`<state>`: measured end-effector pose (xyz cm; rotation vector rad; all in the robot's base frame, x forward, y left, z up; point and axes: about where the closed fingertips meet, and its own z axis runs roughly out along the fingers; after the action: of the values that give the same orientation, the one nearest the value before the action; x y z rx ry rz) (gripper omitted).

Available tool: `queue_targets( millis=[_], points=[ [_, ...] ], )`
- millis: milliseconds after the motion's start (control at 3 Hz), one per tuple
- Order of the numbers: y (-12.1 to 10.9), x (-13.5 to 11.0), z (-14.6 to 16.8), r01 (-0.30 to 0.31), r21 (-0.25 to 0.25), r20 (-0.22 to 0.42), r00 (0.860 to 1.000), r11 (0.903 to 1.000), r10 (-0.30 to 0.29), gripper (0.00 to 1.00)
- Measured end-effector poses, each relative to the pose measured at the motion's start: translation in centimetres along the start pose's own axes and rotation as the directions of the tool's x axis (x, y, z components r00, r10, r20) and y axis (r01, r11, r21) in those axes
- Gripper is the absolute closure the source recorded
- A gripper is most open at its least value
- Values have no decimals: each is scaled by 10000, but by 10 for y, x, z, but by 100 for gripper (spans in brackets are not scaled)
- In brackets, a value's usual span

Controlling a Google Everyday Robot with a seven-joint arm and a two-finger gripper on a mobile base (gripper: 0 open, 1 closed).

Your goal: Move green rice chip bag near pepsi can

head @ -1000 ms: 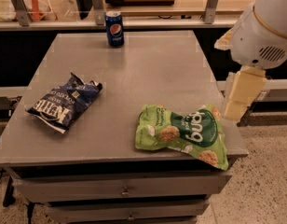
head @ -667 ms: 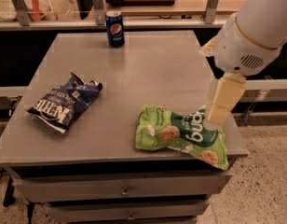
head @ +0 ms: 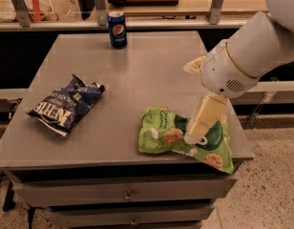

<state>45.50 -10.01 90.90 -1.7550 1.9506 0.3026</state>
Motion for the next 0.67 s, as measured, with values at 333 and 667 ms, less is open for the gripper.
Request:
queue_targets(
  millis=[333, 667],
  points=[
    [7, -6, 19, -131, -365, 807, 9966, 9992, 160, 0],
    [17, -10, 37, -223, -858, 1462, 9886, 9961, 347, 18]
  ],
)
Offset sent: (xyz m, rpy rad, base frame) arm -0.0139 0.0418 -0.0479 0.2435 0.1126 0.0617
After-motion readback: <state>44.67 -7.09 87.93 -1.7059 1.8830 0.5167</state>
